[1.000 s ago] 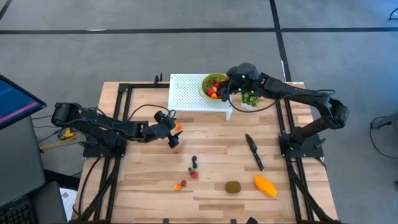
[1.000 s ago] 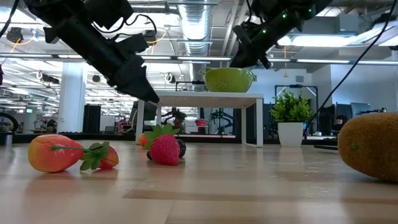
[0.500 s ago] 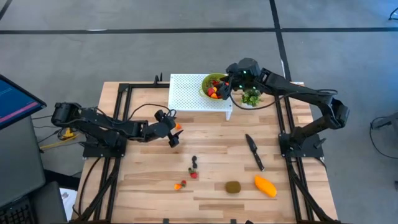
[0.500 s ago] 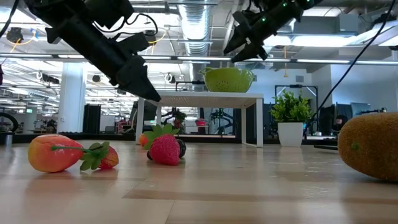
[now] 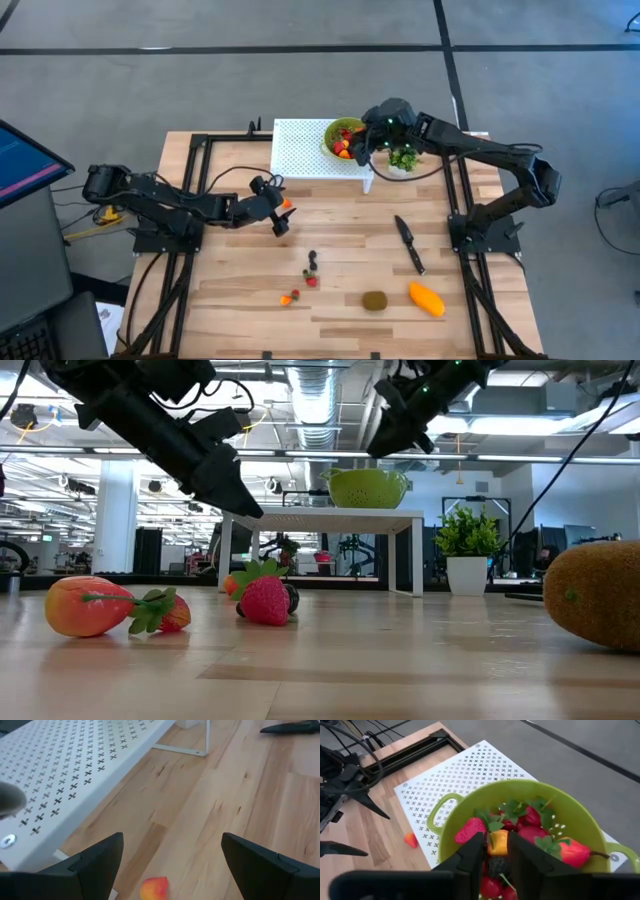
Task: Pick & Place Fruit
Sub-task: Put the orange pear into the green strainer bowl
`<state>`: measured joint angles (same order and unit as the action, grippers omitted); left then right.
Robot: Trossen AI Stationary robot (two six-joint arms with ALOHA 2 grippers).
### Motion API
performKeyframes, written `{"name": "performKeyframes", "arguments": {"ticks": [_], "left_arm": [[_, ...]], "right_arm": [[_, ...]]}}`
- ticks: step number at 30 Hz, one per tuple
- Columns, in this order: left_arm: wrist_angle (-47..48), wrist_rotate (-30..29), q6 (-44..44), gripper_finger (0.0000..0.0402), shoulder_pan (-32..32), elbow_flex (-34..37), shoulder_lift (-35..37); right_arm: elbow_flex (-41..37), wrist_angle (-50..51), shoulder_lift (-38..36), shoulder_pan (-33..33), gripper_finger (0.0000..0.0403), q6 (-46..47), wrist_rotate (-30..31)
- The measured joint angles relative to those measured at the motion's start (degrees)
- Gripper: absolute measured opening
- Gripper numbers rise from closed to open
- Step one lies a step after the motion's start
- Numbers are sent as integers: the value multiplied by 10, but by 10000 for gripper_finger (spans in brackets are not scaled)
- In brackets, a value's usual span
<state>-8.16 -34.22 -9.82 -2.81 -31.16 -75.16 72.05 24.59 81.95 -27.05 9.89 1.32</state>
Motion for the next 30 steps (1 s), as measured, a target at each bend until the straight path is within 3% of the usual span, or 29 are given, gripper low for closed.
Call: {"name": "performKeyframes", "arguments": {"ticks": [10, 12, 15, 17, 20, 28, 30], "left_arm": [[-3, 0, 20, 333, 0, 0, 0], [-4, 0, 20, 333, 0, 0, 0], [-6, 0, 21, 333, 0, 0, 0], [-6, 0, 21, 333, 0, 0, 0], [-9, 0, 21, 333, 0, 0, 0], [-11, 0, 21, 333, 0, 0, 0], [-13, 0, 21, 333, 0, 0, 0]], "right_arm": [[0, 14, 0, 0, 158, -21, 0], [0, 20, 0, 1, 130, -26, 1], [0, 20, 0, 0, 38, -29, 1], [0, 17, 0, 0, 17, -29, 1], [0, 17, 0, 0, 56, -20, 1], [0, 18, 0, -1, 221, -10, 0], [0, 26, 0, 1, 234, -24, 0]]}}
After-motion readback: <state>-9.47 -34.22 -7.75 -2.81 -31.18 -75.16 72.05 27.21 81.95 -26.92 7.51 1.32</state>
